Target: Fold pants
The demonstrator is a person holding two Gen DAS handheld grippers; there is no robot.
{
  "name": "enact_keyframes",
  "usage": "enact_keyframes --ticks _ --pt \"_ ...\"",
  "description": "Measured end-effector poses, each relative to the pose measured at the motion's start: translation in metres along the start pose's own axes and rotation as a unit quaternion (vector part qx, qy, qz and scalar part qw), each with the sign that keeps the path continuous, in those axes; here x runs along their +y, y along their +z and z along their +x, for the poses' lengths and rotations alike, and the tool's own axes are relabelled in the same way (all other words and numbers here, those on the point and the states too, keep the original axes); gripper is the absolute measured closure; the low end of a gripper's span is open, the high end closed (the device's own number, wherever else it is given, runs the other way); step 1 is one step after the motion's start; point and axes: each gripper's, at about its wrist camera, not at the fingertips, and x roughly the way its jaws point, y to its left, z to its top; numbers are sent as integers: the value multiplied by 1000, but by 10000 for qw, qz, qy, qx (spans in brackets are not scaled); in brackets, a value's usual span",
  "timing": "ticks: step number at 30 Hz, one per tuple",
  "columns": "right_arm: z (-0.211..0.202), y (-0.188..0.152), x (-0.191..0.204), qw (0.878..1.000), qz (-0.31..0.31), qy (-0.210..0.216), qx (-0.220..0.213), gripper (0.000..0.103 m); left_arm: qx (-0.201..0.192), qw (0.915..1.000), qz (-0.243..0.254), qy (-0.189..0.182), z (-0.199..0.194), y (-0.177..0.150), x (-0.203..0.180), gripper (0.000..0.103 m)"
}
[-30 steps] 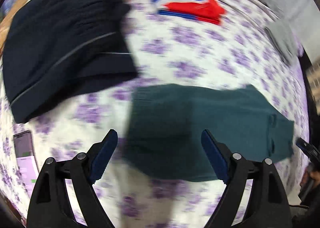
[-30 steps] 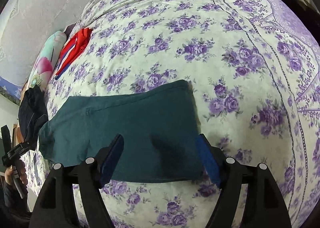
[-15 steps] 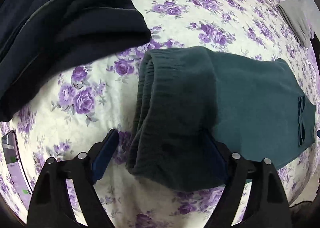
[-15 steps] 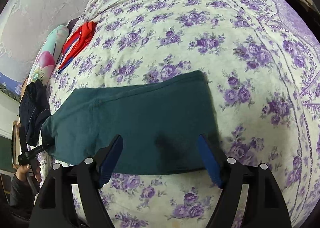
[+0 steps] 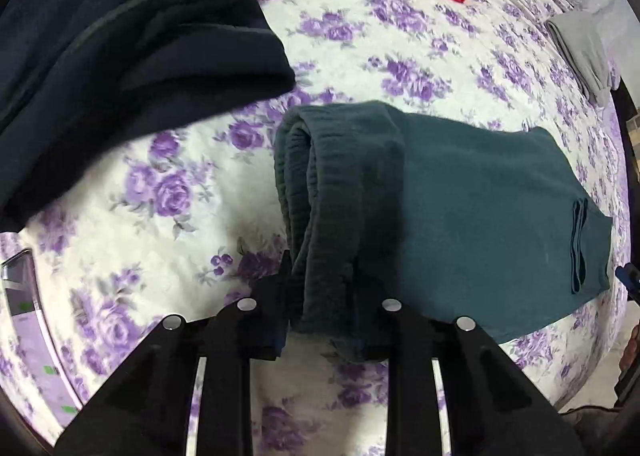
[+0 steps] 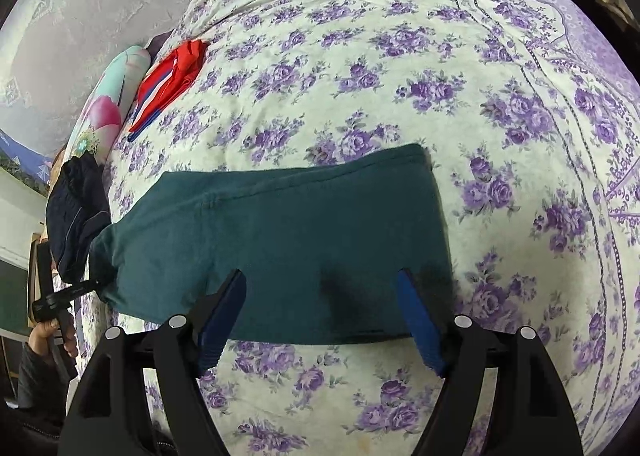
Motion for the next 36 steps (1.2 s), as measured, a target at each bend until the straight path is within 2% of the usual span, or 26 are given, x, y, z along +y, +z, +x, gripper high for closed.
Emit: enact_keyframes --ticks 3,6,10,12,14,15,16,17,18,19,21,22,23,24,25,27,30,33,35,36 --pt "0 -1 0 10000 6 50 -23 25 -98 9998 140 55 -14 -2 -8 81" --pt "-2 -2 -1 9999 11 92 -74 25 -299 9991 267 -151 -40 1 -26 81" --pt "-4 -4 -6 9997 103 159 -136 25 -558 9930 873 -565 -73 4 -75 81" --pt "-5 -5 -9 9995 153 217 -162 25 -559 9882 1284 -621 -72 3 -107 81" --pt "-4 -7 -10 9994 173 268 -155 25 -393 9810 1678 -888 -57 1 -145 81" --pt "-3 -9 -11 9993 184 288 -141 25 -263 9782 1790 -1015 -50 -4 -160 74" --pt "-1 -10 -11 9992 199 318 -106 25 -51 9739 1940 -1176 -32 -7 -179 56" --pt "0 -12 -11 9992 212 338 -84 25 80 9722 2009 -1197 -16 -9 -191 46" --pt "1 -13 -10 9990 225 381 -48 25 148 9733 2023 -1075 -6 -12 -196 40" --pt "2 -14 -9 9989 224 408 -30 25 362 9764 1967 -820 10 -13 -202 40" --pt "3 -16 -5 9987 171 472 -1 25 554 9797 1761 -785 15 -10 -201 40" --pt "3 -17 -3 9986 131 519 9 25 510 9809 1662 -876 9 -11 -198 37" --pt "3 -17 -2 9985 120 540 10 25 406 9807 1667 -941 -1 -10 -195 33" --pt "3 -17 -1 9984 120 549 14 25 255 9805 1701 -955 -11 -9 -192 25" --pt "5 -16 0 9984 126 558 22 25 -3 9806 1724 -933 -27 -7 -185 20" --pt "8 -13 6 9979 103 643 52 25 -306 9813 1661 -920 -45 -1 -172 17" --pt "15 -6 26 9969 -110 770 139 25 -566 9874 1240 -802 -55 16 -147 13" --pt "24 1 58 9944 -475 913 243 25 -479 9960 677 -333 -36 16 -114 13" --pt "31 4 83 9908 -821 1017 346 25 -110 9993 368 -3 -11 12 -96 13" --pt "35 5 96 9886 -998 1056 402 25 14 9991 324 274 -2 10 -93 13"
